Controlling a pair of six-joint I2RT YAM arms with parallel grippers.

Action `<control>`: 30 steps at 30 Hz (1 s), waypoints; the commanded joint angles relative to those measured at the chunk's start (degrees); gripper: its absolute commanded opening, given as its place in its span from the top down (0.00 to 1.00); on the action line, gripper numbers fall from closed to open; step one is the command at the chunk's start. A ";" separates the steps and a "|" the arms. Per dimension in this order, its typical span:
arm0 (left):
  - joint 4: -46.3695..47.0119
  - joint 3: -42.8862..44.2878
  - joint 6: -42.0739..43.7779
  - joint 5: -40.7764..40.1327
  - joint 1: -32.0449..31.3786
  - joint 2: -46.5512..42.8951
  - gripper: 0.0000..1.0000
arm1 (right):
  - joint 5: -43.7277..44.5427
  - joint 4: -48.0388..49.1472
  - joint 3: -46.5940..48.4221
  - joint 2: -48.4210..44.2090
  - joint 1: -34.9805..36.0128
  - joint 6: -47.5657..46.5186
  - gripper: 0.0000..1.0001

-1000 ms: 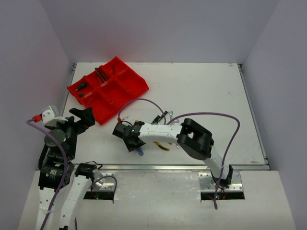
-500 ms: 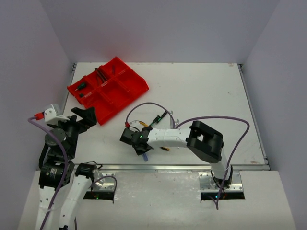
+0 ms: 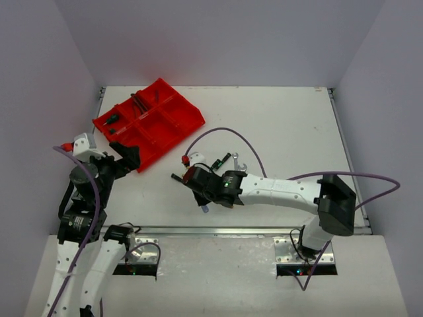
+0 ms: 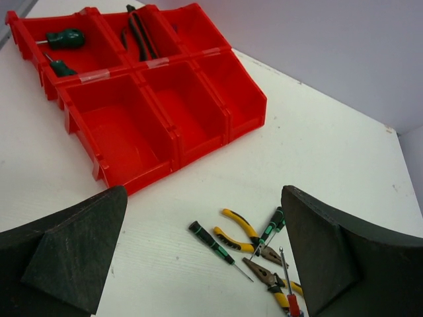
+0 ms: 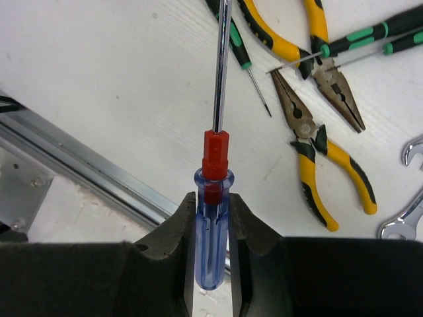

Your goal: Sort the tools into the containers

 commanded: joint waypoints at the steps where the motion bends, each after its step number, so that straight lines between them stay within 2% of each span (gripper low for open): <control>1: 3.07 0.43 1.41 4.81 -0.29 0.81 0.00 | -0.76 2.97 -1.00 -3.47 -1.24 -4.14 1.00; 3: 3.14 0.86 1.09 9.32 -0.29 2.08 0.00 | -2.75 6.12 -2.82 -5.96 -1.76 -5.44 1.00; 5: 6.11 -0.18 -1.59 17.95 -0.29 3.31 0.00 | -5.98 11.59 -5.35 -10.85 -2.21 -8.38 1.00; 8: 17.52 -8.87 -11.47 40.16 -0.29 4.56 0.00 | -10.34 18.77 -8.87 -14.96 -3.59 -10.41 1.00; 9: 27.89 -11.82 -14.93 45.06 -0.37 4.56 0.00 | -11.30 20.24 -9.65 -16.25 -3.86 -10.93 1.00; 10: 32.28 -16.61 -20.80 49.12 -0.37 4.56 0.00 | -13.23 22.87 -11.27 -18.41 -4.09 -11.17 1.00; 12: 40.06 -19.74 -25.00 50.27 -1.29 4.40 0.00 | -14.98 25.01 -12.46 -20.52 -4.67 -11.45 1.00; 21: 55.57 -24.20 -29.03 48.39 -11.01 7.13 0.02 | -23.47 27.28 -11.25 -21.24 -5.01 -12.74 1.00; 25: 58.55 -24.89 -29.51 48.58 -11.76 7.55 0.16 | -24.20 27.22 -10.99 -21.06 -5.01 -12.65 1.00; 27: 58.64 -25.24 -29.33 48.54 -11.89 7.77 0.35 | -23.74 27.26 -10.99 -21.32 -5.01 -12.62 1.00; 28: 58.68 -25.40 -29.29 48.58 -11.89 7.85 0.36 | -23.01 27.06 -10.95 -21.45 -5.01 -12.40 1.00; 30: 58.68 -25.88 -29.26 48.56 -11.91 8.01 0.31 | -21.65 26.63 -10.90 -21.59 -5.07 -12.04 1.00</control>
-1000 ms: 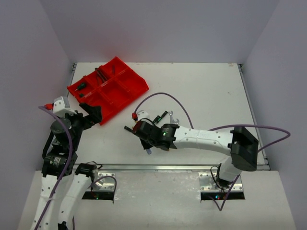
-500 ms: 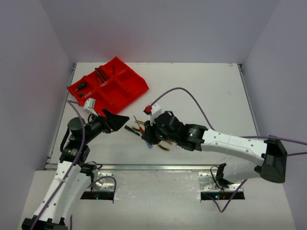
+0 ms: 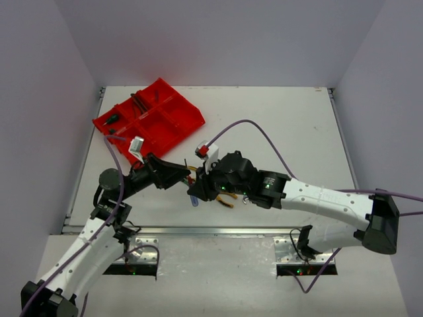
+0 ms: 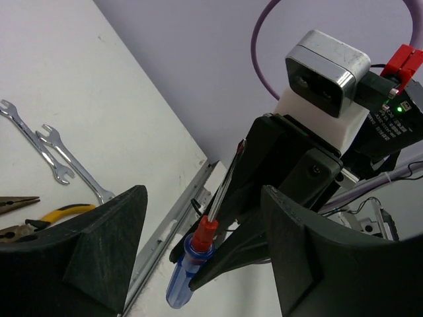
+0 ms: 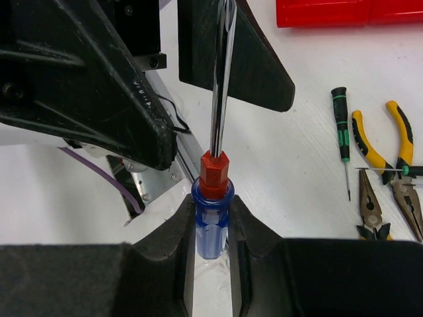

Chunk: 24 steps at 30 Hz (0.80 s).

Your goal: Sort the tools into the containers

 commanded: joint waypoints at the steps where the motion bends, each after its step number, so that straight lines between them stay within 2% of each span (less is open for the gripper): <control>1: 5.56 -1.18 -0.74 0.73 -0.35 0.51 0.27 | 0.59 3.33 1.95 -0.60 -0.33 -0.41 1.00; 3: 6.44 -1.30 -0.61 0.92 -0.39 1.07 0.27 | -0.91 3.29 2.22 -0.46 -0.47 -0.63 1.00; 9: 10.85 -1.10 -0.58 2.36 -1.32 4.34 0.42 | -6.54 3.88 2.91 1.01 -0.46 -2.03 1.00; 13: 12.08 -0.50 0.78 1.55 -4.39 6.32 0.83 | -6.65 3.20 3.59 1.77 -0.47 -2.06 1.00; 14: 12.11 -0.22 1.24 1.26 -4.79 6.73 0.96 | -6.60 3.01 3.88 1.87 -0.47 -2.14 1.00; 15: 12.05 0.22 1.88 1.06 -5.12 7.37 1.00 | -6.46 2.80 4.32 2.01 -0.47 -2.20 1.00; 17: 11.62 0.83 2.75 0.10 -5.81 8.15 1.00 | -5.42 1.60 4.76 2.44 -0.56 -2.55 1.00; 18: 8.46 2.37 4.80 -2.72 -5.81 8.75 1.00 | -4.05 1.25 4.76 2.44 -0.73 -2.47 0.97; 19: 1.71 4.09 7.48 -8.25 -5.81 9.24 1.00 | -2.65 0.72 4.45 1.92 -1.63 -1.63 0.74; 20: -4.40 6.05 9.53 -12.78 -5.81 9.68 1.00 | -1.42 0.15 3.91 1.42 -2.54 -0.70 0.55; 21: -9.22 8.44 10.41 -15.40 -5.81 10.05 1.00 | -0.49 -0.46 3.00 0.99 -3.46 0.34 0.45; 22: -9.65 10.16 11.29 -18.64 -5.81 10.88 1.00 | 0.78 -0.99 2.28 0.39 -4.26 0.91 0.31; 23: -16.47 13.26 12.56 -28.09 -5.81 13.77 1.00 | 3.66 -3.17 1.46 -1.17 -5.34 1.71 0.09; 24: -21.77 16.41 13.37 -35.62 -5.81 16.30 1.00 | 7.38 -5.79 0.99 -2.34 -6.11 2.22 0.01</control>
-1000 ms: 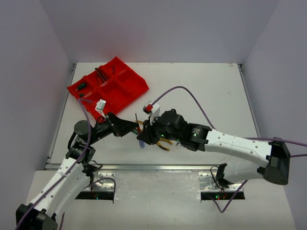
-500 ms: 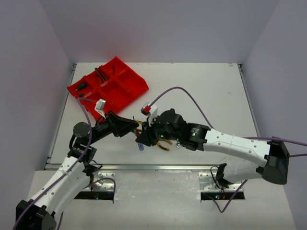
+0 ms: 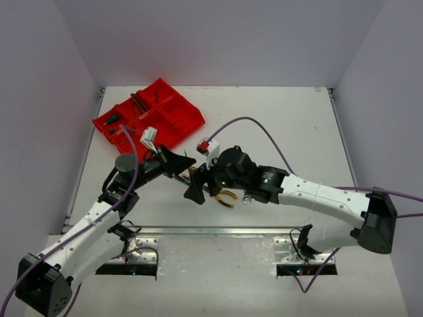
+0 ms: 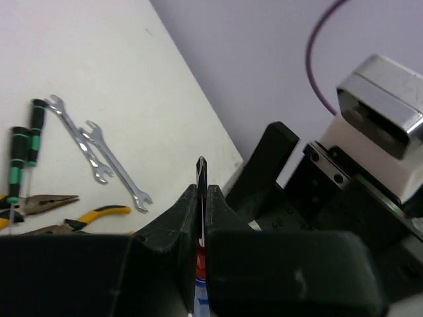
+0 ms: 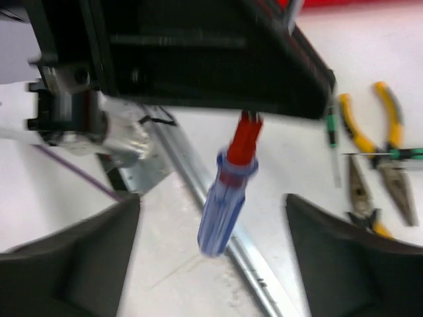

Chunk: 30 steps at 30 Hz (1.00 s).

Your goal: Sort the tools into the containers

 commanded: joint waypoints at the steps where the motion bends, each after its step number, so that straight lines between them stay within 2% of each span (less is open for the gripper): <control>1: -21.56 13.28 6.26 -30.75 -0.37 7.45 1.00 | 13.41 -5.41 -0.54 -5.07 -3.71 2.18 0.01; 2: -23.97 16.60 6.50 -33.70 -0.20 10.25 1.00 | 18.53 -8.33 -1.06 -5.72 -4.06 2.82 0.01; 4: -26.96 23.47 7.66 -45.63 0.55 16.72 1.00 | 26.67 -12.72 -3.78 -9.54 -4.89 3.84 0.01; 6: -28.45 30.61 8.45 -51.68 2.50 22.11 1.00 | 27.41 -12.92 -7.13 -13.96 -5.18 4.19 0.01; 7: -29.23 37.70 9.77 -56.34 4.51 27.41 1.00 | 27.64 -12.95 -9.34 -16.81 -5.38 4.29 0.01; 8: -29.38 41.13 11.77 -61.56 5.32 32.54 1.00 | 27.67 -13.02 -11.20 -18.39 -5.39 4.31 0.01; 10: -28.22 49.77 14.66 -64.96 10.91 39.88 1.00 | 26.58 -13.67 -13.34 -23.25 -5.39 5.18 0.01; 13: -26.73 65.78 18.80 -57.56 19.85 54.42 1.00 | 23.45 -14.65 -17.66 -30.14 -5.39 6.88 0.01; 15: -25.57 75.61 23.65 -51.08 22.44 64.52 1.00 | 20.22 -14.44 -20.57 -33.34 -5.39 8.18 0.01; 18: -20.68 85.94 31.08 -39.49 24.79 72.80 1.00 | 18.25 -14.42 -24.47 -36.93 -5.39 8.14 0.01; 20: -19.58 89.18 31.80 -36.06 26.60 78.25 1.00 | 18.57 -14.08 -26.47 -40.19 -5.39 8.27 0.01; 25: -14.19 95.40 26.96 -29.11 28.28 85.07 1.00 | 20.54 -11.49 -31.61 -45.36 -5.39 9.83 0.01; 30: -12.19 100.31 22.72 -25.16 28.32 90.20 1.00 | 21.16 -10.61 -32.13 -43.21 -5.39 10.80 0.01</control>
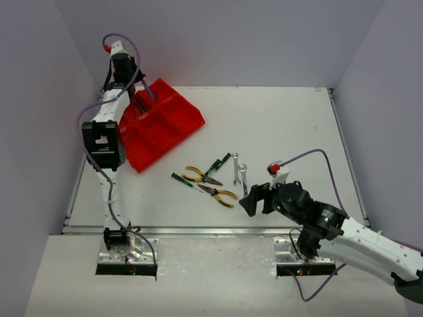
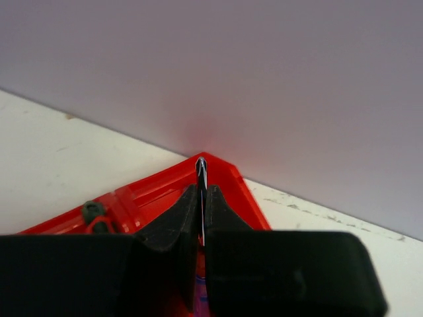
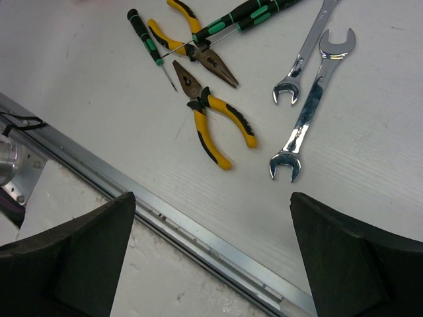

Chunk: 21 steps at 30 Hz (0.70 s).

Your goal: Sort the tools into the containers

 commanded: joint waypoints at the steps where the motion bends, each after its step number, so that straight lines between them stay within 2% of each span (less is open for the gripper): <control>1: 8.06 8.23 -3.56 6.07 -0.07 2.58 1.00 | 1.51 4.35 0.29 2.68 0.13 1.94 0.01; 8: 8.05 9.43 -2.56 5.87 -0.30 7.53 1.00 | 0.77 6.01 1.03 7.95 0.13 1.61 0.01; 11: 7.76 8.34 -0.25 4.75 -0.44 8.31 1.00 | 0.89 5.98 1.00 8.47 0.13 1.31 0.01; 16: 6.47 7.20 7.01 1.60 -4.19 8.02 0.99 | 3.07 6.30 0.60 9.02 0.13 1.22 0.01; 18: 5.42 7.30 9.35 2.28 -5.29 7.51 0.93 | 3.33 6.31 0.95 9.64 0.13 0.96 0.01; 20: 3.55 7.64 12.68 3.96 -7.41 6.57 0.80 | 3.67 6.31 1.29 10.58 0.13 0.27 0.01; 21: 2.12 7.21 13.25 2.23 -8.16 5.76 0.68 | 4.04 6.25 1.48 11.26 0.13 -0.53 0.01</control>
